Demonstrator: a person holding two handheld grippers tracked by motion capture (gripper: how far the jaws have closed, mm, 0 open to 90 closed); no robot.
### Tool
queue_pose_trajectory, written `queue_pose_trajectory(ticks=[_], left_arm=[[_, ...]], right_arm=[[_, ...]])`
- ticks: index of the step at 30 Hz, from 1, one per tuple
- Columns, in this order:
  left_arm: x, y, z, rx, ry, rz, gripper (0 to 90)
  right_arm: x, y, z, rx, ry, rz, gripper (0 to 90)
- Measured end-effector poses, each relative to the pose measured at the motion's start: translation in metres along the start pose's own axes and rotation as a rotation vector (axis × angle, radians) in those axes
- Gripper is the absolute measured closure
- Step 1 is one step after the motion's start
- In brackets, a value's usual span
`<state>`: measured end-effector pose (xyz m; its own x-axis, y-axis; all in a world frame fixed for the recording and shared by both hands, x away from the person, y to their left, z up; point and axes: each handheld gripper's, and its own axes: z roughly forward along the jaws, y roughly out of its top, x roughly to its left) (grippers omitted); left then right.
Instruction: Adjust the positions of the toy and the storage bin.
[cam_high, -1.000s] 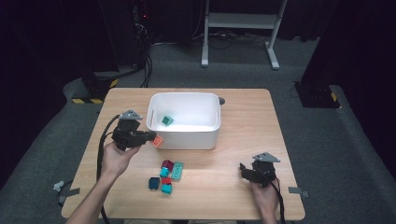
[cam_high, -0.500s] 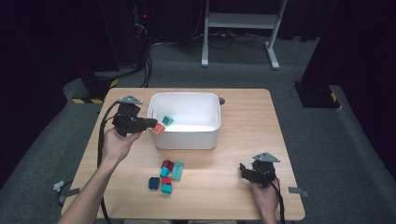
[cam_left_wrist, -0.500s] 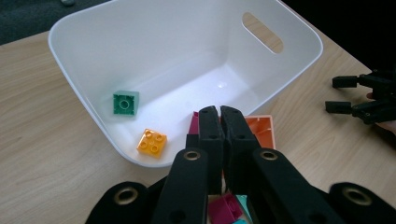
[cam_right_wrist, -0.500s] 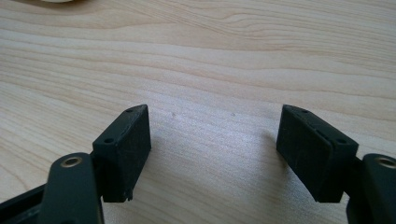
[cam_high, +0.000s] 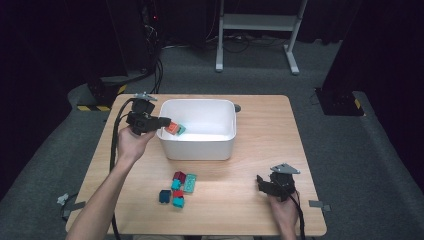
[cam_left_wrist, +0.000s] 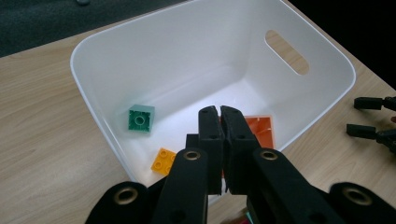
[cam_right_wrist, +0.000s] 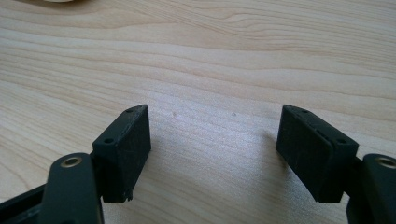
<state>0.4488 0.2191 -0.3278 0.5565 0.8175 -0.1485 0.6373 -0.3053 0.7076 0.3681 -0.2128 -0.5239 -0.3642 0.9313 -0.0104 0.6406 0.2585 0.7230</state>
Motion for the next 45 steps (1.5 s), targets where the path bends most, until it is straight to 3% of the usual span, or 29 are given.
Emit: queue_pose_trajectory(ticks=[11,14,32,35,36,37,45], left_arm=[[0.000,0.008,0.014,0.001,0.016,-0.009,87.1],[0.000,0.011,0.020,0.009,0.037,-0.002,87.0],[0.002,0.012,0.040,0.048,0.069,-0.005,86.4],[0.002,0.012,0.042,0.045,0.082,-0.009,73.7],[0.002,0.012,0.044,0.054,0.082,-0.016,73.7],[0.001,0.011,0.045,0.057,0.096,-0.016,65.2],[0.001,0.004,0.032,0.024,0.115,-0.026,49.0]], right_arm=[[0.000,0.000,0.000,0.000,0.000,-0.002,26.1],[0.000,0.000,0.000,0.001,0.000,-0.002,26.1],[0.000,0.000,0.000,0.001,0.000,-0.004,26.1],[0.000,0.000,0.000,0.000,0.000,-0.004,26.1],[0.000,0.000,0.000,0.000,0.000,-0.004,26.1],[0.000,0.000,0.000,0.000,0.001,-0.004,26.1],[0.000,0.000,0.000,0.000,0.000,-0.006,26.1]])
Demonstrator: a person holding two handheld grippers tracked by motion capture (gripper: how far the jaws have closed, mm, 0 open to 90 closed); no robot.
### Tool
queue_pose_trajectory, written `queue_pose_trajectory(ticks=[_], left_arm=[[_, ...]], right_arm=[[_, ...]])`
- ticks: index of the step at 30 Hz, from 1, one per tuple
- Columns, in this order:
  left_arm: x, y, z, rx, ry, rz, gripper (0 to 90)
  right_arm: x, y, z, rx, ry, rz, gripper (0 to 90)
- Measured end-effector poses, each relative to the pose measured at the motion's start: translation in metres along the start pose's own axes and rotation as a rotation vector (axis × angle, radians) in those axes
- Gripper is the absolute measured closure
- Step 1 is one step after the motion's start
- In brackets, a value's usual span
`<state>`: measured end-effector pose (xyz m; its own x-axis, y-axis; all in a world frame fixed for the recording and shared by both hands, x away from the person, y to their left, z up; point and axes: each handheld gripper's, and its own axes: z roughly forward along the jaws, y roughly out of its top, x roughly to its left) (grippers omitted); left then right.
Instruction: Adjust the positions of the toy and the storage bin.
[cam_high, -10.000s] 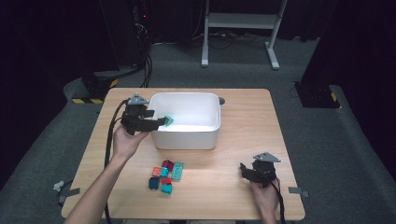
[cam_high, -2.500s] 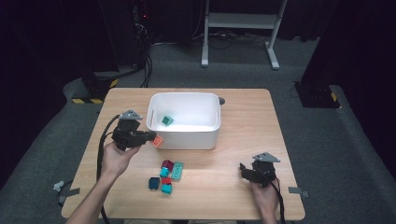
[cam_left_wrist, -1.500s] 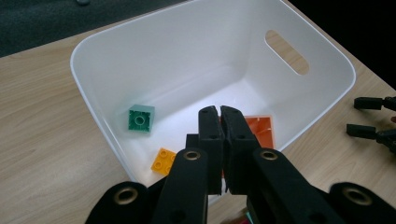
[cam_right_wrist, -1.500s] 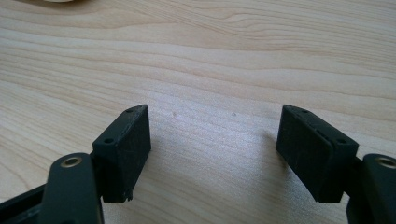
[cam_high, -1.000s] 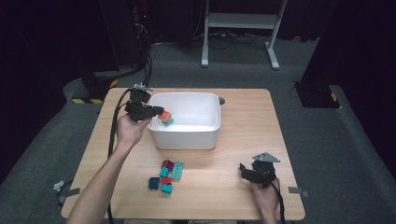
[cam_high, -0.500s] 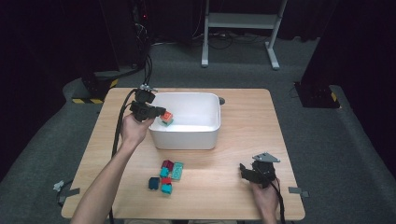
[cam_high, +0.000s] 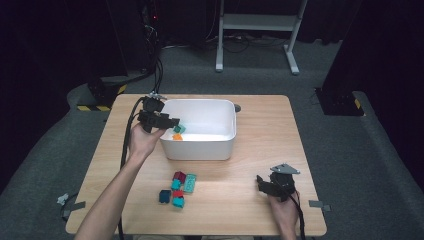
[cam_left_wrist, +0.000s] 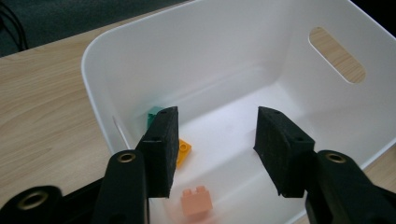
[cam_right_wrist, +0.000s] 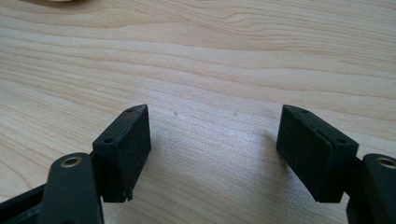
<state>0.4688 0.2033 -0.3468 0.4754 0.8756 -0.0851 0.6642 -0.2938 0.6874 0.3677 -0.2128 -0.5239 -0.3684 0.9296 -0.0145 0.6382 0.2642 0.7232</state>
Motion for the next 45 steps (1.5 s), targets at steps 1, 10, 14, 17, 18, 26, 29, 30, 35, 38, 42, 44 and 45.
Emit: queue_pose_trajectory(ticks=[1,10,14,17,18,26,29,30,35,38,42,44,45], left_arm=[[0.000,-0.002,-0.003,-0.008,-0.001,-0.001,47.9],[0.002,-0.029,-0.033,-0.062,-0.021,0.001,44.1],[0.003,-0.038,-0.041,-0.076,-0.019,-0.003,43.4],[0.004,-0.051,-0.050,-0.097,-0.009,0.000,42.4],[0.004,-0.051,-0.050,-0.097,-0.009,0.000,42.1],[0.002,-0.080,-0.060,-0.098,-0.006,-0.014,39.9],[-0.004,-0.100,-0.062,-0.094,0.003,-0.015,39.5],[-0.004,-0.100,-0.062,-0.094,0.003,-0.015,39.3],[-0.010,-0.130,-0.059,-0.074,-0.014,-0.042,38.9],[-0.011,-0.145,-0.055,-0.066,-0.023,-0.063,38.5],[-0.014,-0.161,-0.049,-0.058,-0.029,-0.090,38.4],[-0.014,-0.165,-0.049,-0.055,-0.033,-0.092,38.4],[-0.016,-0.171,-0.047,-0.049,-0.039,-0.101,38.4]], right_arm=[[0.000,0.000,0.000,0.000,0.000,0.002,26.0],[0.000,0.000,0.000,0.001,0.000,0.002,26.1],[0.000,0.000,0.000,0.001,0.000,0.003,26.0],[0.000,0.000,0.000,0.001,0.000,0.003,26.0],[0.000,0.000,0.000,0.001,0.000,0.003,26.1],[0.000,0.000,0.000,0.001,0.000,0.003,26.0],[0.000,0.000,0.000,0.001,0.000,0.003,26.0],[0.000,0.000,0.000,0.001,0.000,0.003,26.0],[0.000,0.000,0.000,0.001,0.000,0.003,26.0],[0.000,0.000,0.000,0.001,0.000,0.003,26.0],[0.000,0.000,0.000,0.001,0.000,0.003,26.0],[0.000,0.000,0.000,0.001,0.000,0.002,26.0],[0.000,0.000,0.000,0.001,0.000,0.003,26.0]])
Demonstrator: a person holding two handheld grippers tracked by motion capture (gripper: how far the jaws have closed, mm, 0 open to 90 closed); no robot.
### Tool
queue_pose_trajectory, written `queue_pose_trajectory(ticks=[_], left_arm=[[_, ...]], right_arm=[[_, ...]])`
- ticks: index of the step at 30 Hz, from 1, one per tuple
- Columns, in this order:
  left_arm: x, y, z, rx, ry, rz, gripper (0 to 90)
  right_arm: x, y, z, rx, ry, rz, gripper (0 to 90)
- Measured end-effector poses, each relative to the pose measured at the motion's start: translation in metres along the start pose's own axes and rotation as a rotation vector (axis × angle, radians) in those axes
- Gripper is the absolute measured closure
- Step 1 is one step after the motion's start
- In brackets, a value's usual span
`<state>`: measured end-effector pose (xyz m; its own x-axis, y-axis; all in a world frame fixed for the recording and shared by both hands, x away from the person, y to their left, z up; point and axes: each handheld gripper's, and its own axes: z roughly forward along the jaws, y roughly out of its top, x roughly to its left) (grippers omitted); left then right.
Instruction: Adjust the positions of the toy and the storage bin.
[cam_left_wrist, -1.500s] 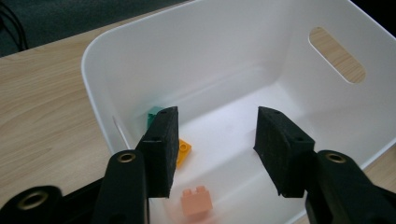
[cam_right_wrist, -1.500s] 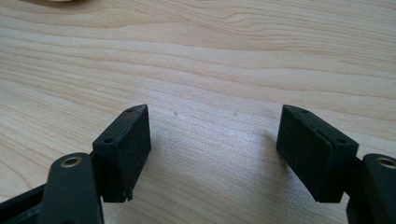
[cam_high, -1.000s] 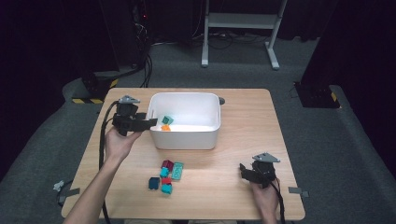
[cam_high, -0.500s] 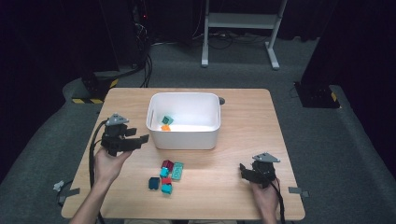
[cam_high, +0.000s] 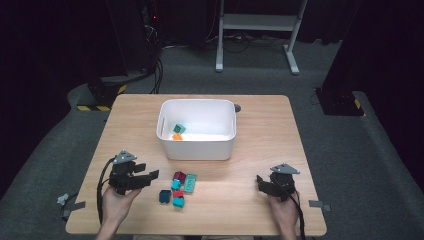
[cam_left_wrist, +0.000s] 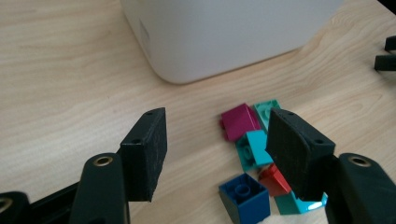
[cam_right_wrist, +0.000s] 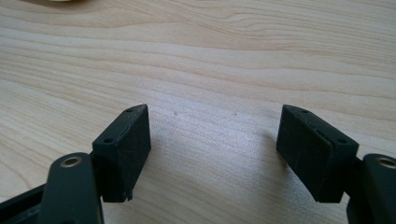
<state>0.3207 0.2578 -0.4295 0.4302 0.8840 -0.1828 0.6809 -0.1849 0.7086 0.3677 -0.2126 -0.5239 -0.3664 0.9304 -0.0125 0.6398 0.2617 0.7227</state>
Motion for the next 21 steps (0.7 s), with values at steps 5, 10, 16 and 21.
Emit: queue_pose_trajectory(ticks=[5,10,16,21], left_arm=[[-0.002,-0.011,0.001,0.006,-0.009,-0.014,38.4],[-0.007,-0.020,0.006,0.017,-0.010,-0.018,38.5],[-0.018,-0.033,0.016,0.049,0.006,0.008,38.6],[-0.026,-0.041,0.027,0.075,0.006,0.019,38.8]], right_arm=[[0.000,0.000,0.000,0.000,0.000,0.000,26.0],[0.000,0.000,0.000,0.000,0.000,-0.001,26.0],[0.000,0.000,0.000,0.000,0.000,0.000,26.0],[0.000,0.000,0.000,0.000,0.000,0.000,26.0]])
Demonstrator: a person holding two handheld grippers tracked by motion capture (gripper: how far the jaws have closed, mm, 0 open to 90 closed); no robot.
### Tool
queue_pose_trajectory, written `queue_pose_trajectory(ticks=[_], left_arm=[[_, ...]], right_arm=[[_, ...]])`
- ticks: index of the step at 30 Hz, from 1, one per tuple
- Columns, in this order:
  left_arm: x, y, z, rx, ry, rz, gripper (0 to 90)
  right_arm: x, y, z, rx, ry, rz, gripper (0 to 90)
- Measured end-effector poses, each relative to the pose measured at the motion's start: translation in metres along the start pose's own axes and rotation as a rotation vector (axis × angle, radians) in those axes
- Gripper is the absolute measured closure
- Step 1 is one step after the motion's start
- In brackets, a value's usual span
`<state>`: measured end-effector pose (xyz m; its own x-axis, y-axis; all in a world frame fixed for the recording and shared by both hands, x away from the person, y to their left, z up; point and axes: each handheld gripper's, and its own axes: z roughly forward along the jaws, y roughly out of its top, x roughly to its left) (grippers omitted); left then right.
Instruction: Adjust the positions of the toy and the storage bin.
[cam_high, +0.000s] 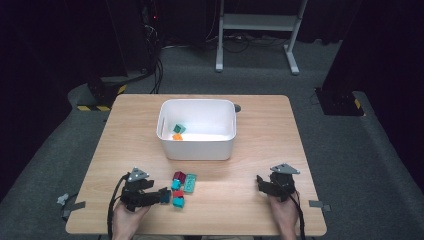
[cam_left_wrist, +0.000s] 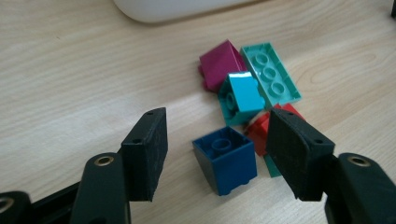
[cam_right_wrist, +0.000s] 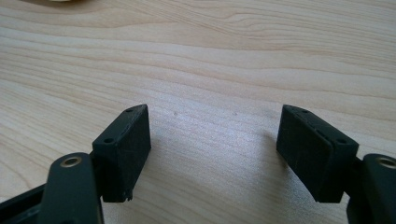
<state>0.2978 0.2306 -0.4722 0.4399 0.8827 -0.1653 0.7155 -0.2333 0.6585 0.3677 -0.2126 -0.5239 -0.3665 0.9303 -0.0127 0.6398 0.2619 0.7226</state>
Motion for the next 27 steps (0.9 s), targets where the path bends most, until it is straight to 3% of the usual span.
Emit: queue_pose_trajectory(ticks=[18,27], left_arm=[[-0.013,-0.010,0.024,0.055,0.048,0.026,40.0],[-0.008,-0.015,0.030,0.076,0.066,0.024,41.0]], right_arm=[[0.000,0.000,0.000,0.000,0.000,0.000,26.0],[0.000,0.000,0.000,0.000,0.000,0.000,26.0]])
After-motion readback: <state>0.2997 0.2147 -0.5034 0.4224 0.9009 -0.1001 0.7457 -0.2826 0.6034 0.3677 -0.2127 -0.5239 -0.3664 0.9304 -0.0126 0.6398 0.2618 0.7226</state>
